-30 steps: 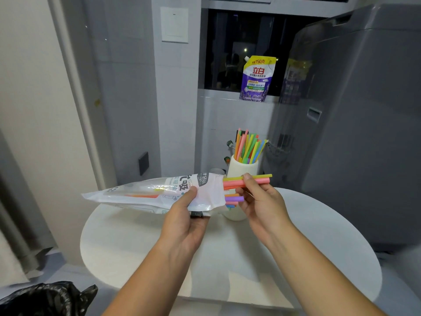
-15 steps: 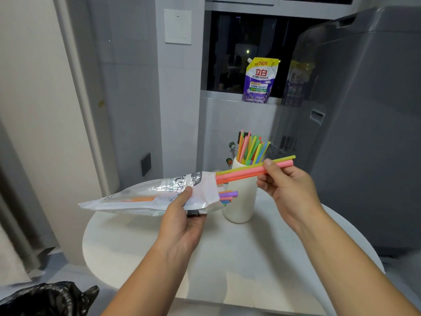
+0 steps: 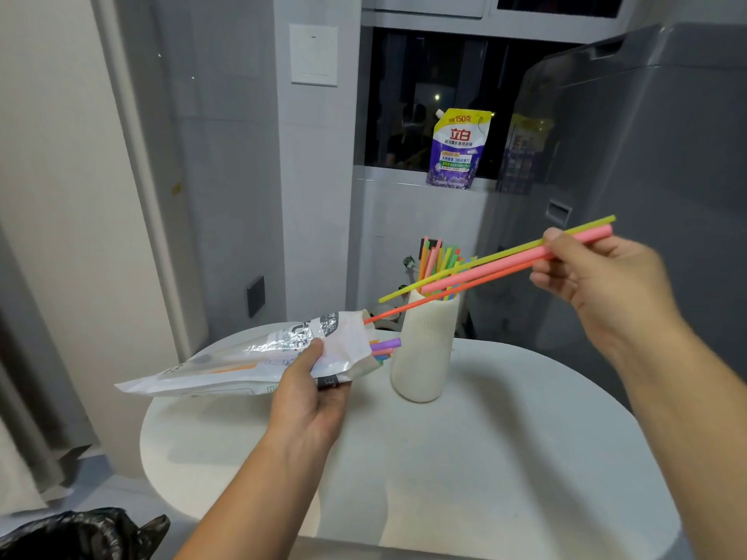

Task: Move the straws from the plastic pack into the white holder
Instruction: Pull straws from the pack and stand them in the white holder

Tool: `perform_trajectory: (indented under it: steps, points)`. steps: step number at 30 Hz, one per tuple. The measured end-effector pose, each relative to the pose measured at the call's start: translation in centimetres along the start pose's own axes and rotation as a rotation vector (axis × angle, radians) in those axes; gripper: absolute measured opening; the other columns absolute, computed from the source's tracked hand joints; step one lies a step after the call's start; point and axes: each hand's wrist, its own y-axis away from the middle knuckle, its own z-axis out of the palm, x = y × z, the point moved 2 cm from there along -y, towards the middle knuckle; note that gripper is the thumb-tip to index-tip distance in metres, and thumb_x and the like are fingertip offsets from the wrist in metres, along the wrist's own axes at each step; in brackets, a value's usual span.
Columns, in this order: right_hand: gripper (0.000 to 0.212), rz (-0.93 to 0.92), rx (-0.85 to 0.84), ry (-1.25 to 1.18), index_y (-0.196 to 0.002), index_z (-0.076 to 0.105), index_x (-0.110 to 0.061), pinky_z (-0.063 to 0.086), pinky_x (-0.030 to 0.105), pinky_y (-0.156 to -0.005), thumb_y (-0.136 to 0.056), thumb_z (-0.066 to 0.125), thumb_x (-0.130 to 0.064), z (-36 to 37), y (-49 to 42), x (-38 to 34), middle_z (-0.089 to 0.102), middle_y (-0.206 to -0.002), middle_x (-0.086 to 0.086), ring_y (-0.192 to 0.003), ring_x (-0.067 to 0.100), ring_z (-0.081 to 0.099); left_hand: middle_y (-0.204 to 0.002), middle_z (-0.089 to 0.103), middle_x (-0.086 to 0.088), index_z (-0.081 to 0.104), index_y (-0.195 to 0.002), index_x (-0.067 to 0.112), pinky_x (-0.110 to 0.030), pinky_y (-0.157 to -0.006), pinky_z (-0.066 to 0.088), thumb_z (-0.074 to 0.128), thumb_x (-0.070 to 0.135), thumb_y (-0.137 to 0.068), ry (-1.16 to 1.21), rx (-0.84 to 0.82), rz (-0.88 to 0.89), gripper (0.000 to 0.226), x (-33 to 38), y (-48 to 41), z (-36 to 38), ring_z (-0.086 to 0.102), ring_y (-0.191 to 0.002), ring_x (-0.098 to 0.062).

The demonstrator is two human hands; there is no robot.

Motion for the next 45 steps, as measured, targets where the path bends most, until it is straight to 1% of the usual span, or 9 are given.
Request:
perform_trajectory:
  steps: [2, 7, 15, 18, 20, 27, 34, 41, 45]
  points:
    - [0.012, -0.053, 0.013, 0.067, -0.081, 0.068, -0.007, 0.059, 0.023, -0.063, -0.092, 0.069, -0.011, -0.3, -0.7, -1.2, 0.064, -0.07, 0.008, -0.056, 0.013, 0.063, -0.124, 0.074, -0.013, 0.06, -0.137, 0.006, -0.047, -0.103, 0.054, 0.059, -0.001, -0.098, 0.001, 0.004, -0.005, 0.039, -0.3, 0.1, 0.1, 0.071, -0.116, -0.027]
    - [0.011, -0.156, 0.029, 0.18, -0.081, 0.07, -0.01, 0.06, 0.024, -0.063, -0.091, 0.071, -0.012, -0.5, -1.9, -3.4, 0.067, -0.073, 0.009, -0.059, 0.014, 0.067, -0.122, 0.074, -0.012, 0.06, -0.135, 0.007, -0.044, -0.086, 0.059, 0.06, -0.001, -0.098, -0.008, 0.004, -0.029, 0.038, -0.8, 0.5, 0.1, 0.072, -0.111, -0.026]
    - [0.013, -0.253, 0.058, 0.349, -0.079, 0.069, -0.014, 0.06, 0.023, -0.061, -0.092, 0.071, -0.017, -0.7, -2.0, -5.9, 0.069, -0.074, 0.008, -0.063, 0.015, 0.072, -0.124, 0.073, -0.013, 0.059, -0.138, 0.007, -0.045, -0.083, 0.061, 0.061, 0.001, -0.098, -0.023, -0.002, -0.037, 0.04, -0.6, 0.8, 0.2, 0.072, -0.11, -0.027]
    - [0.01, -0.298, 0.045, 0.4, -0.085, 0.07, -0.013, 0.061, 0.023, -0.061, -0.092, 0.071, -0.02, -0.3, -1.9, -6.7, 0.07, -0.076, 0.007, -0.064, 0.014, 0.073, -0.124, 0.073, -0.013, 0.059, -0.137, 0.006, -0.04, -0.06, 0.065, 0.06, 0.0, -0.098, -0.02, 0.0, -0.047, 0.039, -0.7, 1.1, 0.3, 0.073, -0.104, -0.026]
    - [0.01, -0.309, 0.017, 0.433, -0.087, 0.071, -0.011, 0.062, 0.025, -0.062, -0.091, 0.072, -0.02, 0.0, -2.0, -7.1, 0.071, -0.077, 0.008, -0.063, 0.014, 0.074, -0.126, 0.072, -0.014, 0.058, -0.139, 0.006, -0.036, -0.053, 0.062, 0.059, 0.0, -0.099, -0.015, 0.001, -0.047, 0.041, -0.7, 1.1, 0.4, 0.073, -0.103, -0.026]
    - [0.014, -0.318, -0.094, 0.514, -0.077, 0.07, -0.016, 0.063, 0.032, -0.066, -0.091, 0.072, -0.018, 2.3, -2.3, -6.0, 0.072, -0.073, 0.008, -0.064, 0.016, 0.075, -0.128, 0.072, -0.013, 0.056, -0.141, 0.006, -0.034, -0.052, 0.061, 0.06, 0.001, -0.099, -0.006, 0.007, -0.053, 0.043, -0.6, 1.2, 0.3, 0.072, -0.104, -0.026]
    - [0.011, -0.265, -0.134, 0.58, -0.083, 0.073, -0.011, 0.064, 0.041, -0.071, -0.09, 0.074, -0.019, 3.5, -3.6, -4.2, 0.073, -0.075, 0.012, -0.067, 0.022, 0.075, -0.129, 0.071, -0.014, 0.056, -0.142, 0.005, -0.034, -0.051, 0.061, 0.06, 0.002, -0.099, -0.018, 0.007, -0.062, 0.043, -0.8, 1.0, 0.3, 0.072, -0.104, -0.027]
    - [0.011, -0.176, -0.197, 0.649, -0.087, 0.071, -0.01, 0.064, 0.043, -0.074, -0.09, 0.074, -0.02, 5.2, -5.0, -2.7, 0.074, -0.078, 0.009, -0.068, 0.023, 0.076, -0.128, 0.072, -0.015, 0.057, -0.141, 0.005, -0.035, -0.05, 0.061, 0.06, 0.002, -0.099, -0.024, 0.007, -0.076, 0.042, -1.1, 1.0, 0.3, 0.073, -0.103, -0.028]
    - [0.013, -0.1, -0.213, 0.663, -0.088, 0.07, -0.006, 0.064, 0.038, -0.071, -0.09, 0.074, -0.019, 6.3, -6.0, -1.1, 0.074, -0.081, 0.013, -0.07, 0.025, 0.076, -0.128, 0.072, -0.016, 0.057, -0.14, 0.004, -0.036, -0.052, 0.061, 0.061, 0.001, -0.098, -0.034, 0.008, -0.076, 0.042, -1.2, 0.9, 0.2, 0.072, -0.106, -0.029]
